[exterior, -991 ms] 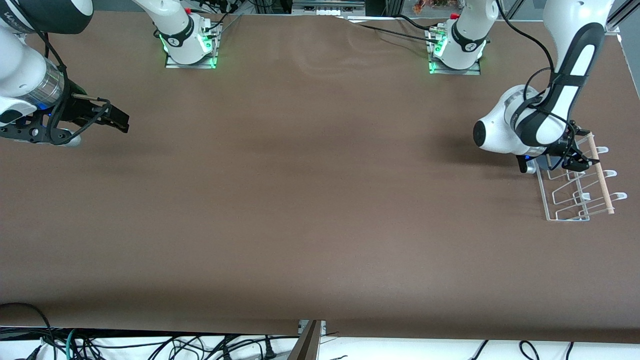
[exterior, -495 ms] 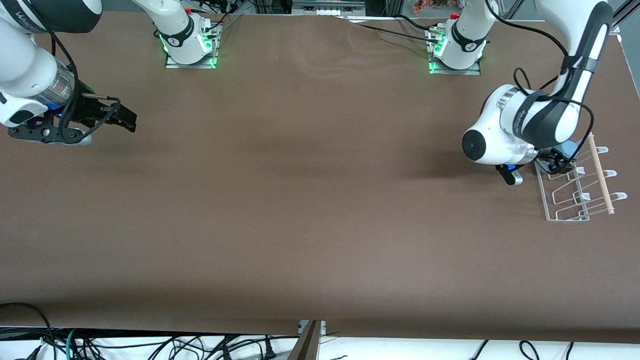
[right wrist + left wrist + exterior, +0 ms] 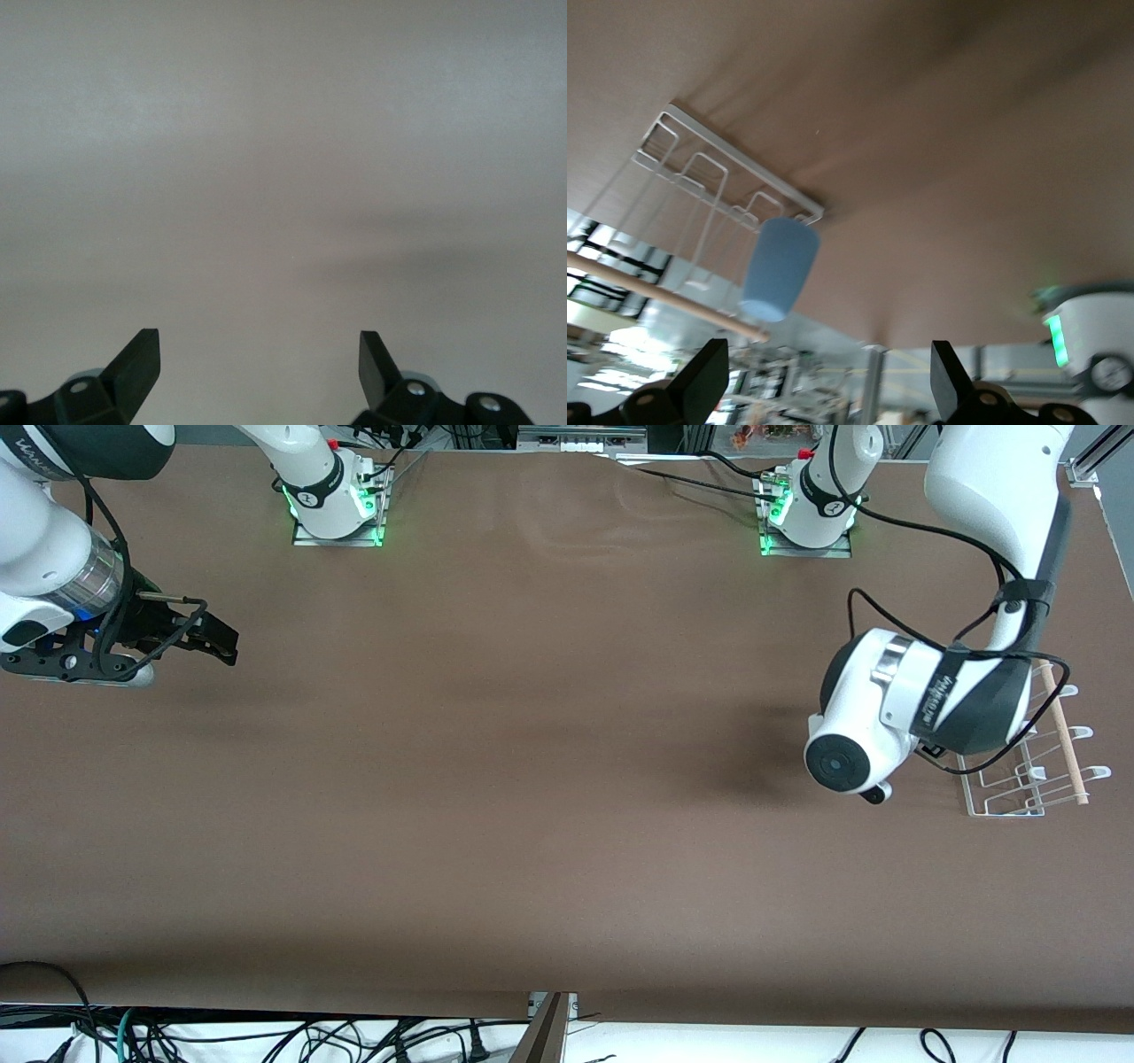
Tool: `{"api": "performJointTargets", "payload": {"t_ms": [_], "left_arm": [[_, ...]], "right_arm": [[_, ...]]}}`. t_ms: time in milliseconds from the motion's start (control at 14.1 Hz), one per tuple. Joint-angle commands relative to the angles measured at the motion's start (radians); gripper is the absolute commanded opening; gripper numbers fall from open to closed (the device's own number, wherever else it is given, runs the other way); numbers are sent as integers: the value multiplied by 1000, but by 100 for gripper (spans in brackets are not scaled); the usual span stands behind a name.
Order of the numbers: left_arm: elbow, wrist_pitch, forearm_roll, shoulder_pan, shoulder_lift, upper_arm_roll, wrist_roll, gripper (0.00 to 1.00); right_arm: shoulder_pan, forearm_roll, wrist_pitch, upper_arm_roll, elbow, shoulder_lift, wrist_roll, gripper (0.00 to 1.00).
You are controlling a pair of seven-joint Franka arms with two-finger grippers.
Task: Transfer cup to left arm and place on rack
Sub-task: 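Open the left gripper and release the cup on the rack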
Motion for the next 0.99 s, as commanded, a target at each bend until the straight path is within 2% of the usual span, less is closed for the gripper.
{"api": "performJointTargets", "payload": {"t_ms": [0, 354, 425, 637, 708, 778, 920], "left_arm": [[131, -20, -134, -7, 24, -1, -181, 100], [286, 69, -317, 21, 13, 7, -239, 100], [287, 106, -352, 35, -19, 22, -238, 100], [269, 230, -551, 35, -129, 193, -235, 100], [217, 305, -628, 30, -179, 242, -235, 100], [117, 400, -680, 18, -260, 296, -229, 100], [-121, 534, -688, -22, -432, 352, -229, 100]], "right_arm": [[4, 11, -15, -4, 25, 15, -18, 99], [-3, 20, -12, -7, 25, 21, -13, 99], [-4, 31, -8, -9, 25, 20, -13, 99], [-9, 56, -8, -13, 25, 20, -13, 99], [-9, 56, -8, -15, 25, 21, -13, 99], [-9, 56, -9, -15, 25, 21, -13, 99], [-9, 54, -15, -15, 25, 20, -15, 99]]}}
